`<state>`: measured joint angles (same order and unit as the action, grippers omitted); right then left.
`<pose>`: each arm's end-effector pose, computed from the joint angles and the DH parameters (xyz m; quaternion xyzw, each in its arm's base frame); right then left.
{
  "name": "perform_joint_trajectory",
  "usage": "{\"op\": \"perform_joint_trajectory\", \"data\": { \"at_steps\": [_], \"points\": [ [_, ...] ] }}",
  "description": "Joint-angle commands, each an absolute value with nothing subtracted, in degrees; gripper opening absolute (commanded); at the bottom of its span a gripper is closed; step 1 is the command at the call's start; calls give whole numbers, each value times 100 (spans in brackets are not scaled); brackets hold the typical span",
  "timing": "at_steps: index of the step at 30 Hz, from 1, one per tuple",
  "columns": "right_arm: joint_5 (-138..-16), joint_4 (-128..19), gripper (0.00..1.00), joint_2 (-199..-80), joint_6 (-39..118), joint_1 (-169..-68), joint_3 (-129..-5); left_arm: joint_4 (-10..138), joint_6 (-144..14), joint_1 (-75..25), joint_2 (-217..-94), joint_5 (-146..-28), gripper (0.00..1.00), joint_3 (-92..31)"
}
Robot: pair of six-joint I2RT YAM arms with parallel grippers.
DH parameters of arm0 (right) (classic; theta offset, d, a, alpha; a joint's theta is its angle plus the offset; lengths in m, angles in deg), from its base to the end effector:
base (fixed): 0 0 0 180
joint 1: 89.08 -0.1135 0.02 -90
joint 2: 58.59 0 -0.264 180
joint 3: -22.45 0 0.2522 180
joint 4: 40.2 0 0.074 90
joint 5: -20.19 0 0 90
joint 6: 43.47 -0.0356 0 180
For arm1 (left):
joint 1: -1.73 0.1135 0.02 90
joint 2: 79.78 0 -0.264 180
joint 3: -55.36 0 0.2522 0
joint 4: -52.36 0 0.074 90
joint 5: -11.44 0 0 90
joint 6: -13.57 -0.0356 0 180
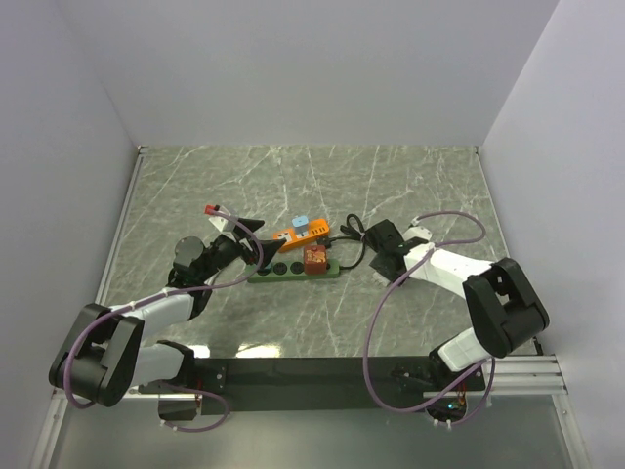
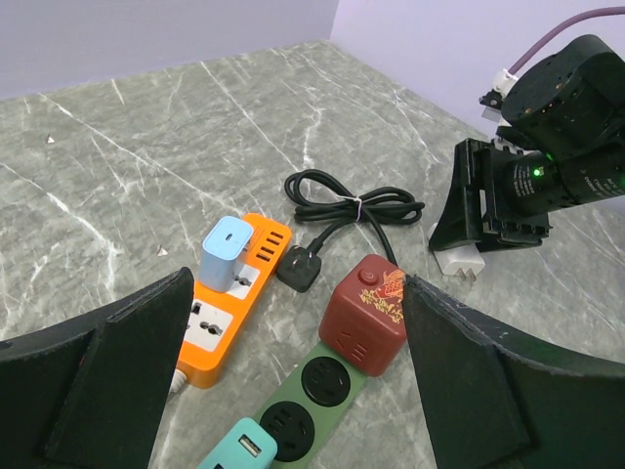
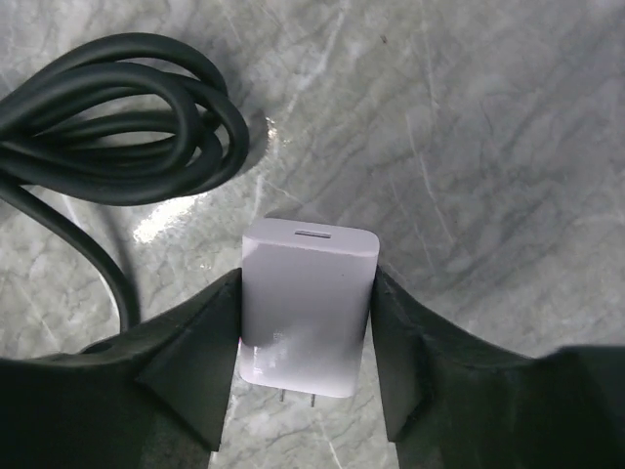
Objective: Insert the plug
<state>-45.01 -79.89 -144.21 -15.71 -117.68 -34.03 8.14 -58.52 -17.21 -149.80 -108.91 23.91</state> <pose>0.2341 0.1106 0.1548 0.3156 0.9076 -0.0204 0.2763 0.2128 -0.0921 0.2147 0.1998 0.6462 -0.3928 0.6230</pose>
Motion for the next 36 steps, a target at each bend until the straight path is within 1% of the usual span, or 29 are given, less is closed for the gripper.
{"op": "perform_joint_trajectory", "data": {
  "at_steps": [1, 2, 3, 4, 5, 10, 15, 18, 19, 20, 23, 26, 30, 36],
  "points": [
    [-4564, -7725, 52, -14455, -1517, -11747, -3324, 574, -5824, -1699, -15027, -10915, 94, 2385],
    [-4598, -7647, 37, -14428, -1482, -11738, -3306, 583, -5833, -1699, -15035, -10915, 94, 2385],
    [-4581, -7637, 26, -14411, -1429, -11738, -3306, 574, -5833, -1699, -15035, -10923, 94, 2376],
    [-4564, -7637, 12, -14393, -1394, -11738, -3315, 574, -5833, -1699, -15035, -10941, 94, 2385],
    [-4520, -7698, 0, -14341, -1368, -11747, -3384, 548, -5824, -1699, -15035, -10950, 93, 2385],
    [-4090, -7559, 0, -14121, -902, -11764, -3710, 293, -5719, -1699, -15018, -11029, 93, 2455],
    [-3685, -6716, 0, -13962, -140, -11808, -4272, 310, -5368, -1752, -15132, -11196, 92, 2227],
    [-3939, -6109, 0, -14129, 327, -11808, -4764, 862, -5542, -2067, -14869, -10697, 92, 2086],
    [-4070, -5977, 0, -14199, 407, -11808, -4895, 1342, -5795, -2338, -14686, -10460, 92, 2034],
    [-4367, -5706, 0, -14321, 460, -11869, -5088, 1521, -5919, -2480, -14597, -10023, 92, 1955],
    [-4869, -5405, 0, -14559, 697, -12080, -5396, 1839, -6017, -2745, -14280, -9554, 92, 1919],
    [-5108, -5238, 0, -14762, 829, -12352, -5705, 1962, -5894, -2780, -13903, -9237, 93, 1963],
    [-5432, -5124, 0, -14754, 856, -12572, -5776, 1954, -5605, -2815, -13516, -8990, 93, 2042],
    [-5478, -4878, 0, -14385, 812, -12792, -5495, 2129, -5516, -2842, -13690, -8972, 93, 1928]
  ]
}}
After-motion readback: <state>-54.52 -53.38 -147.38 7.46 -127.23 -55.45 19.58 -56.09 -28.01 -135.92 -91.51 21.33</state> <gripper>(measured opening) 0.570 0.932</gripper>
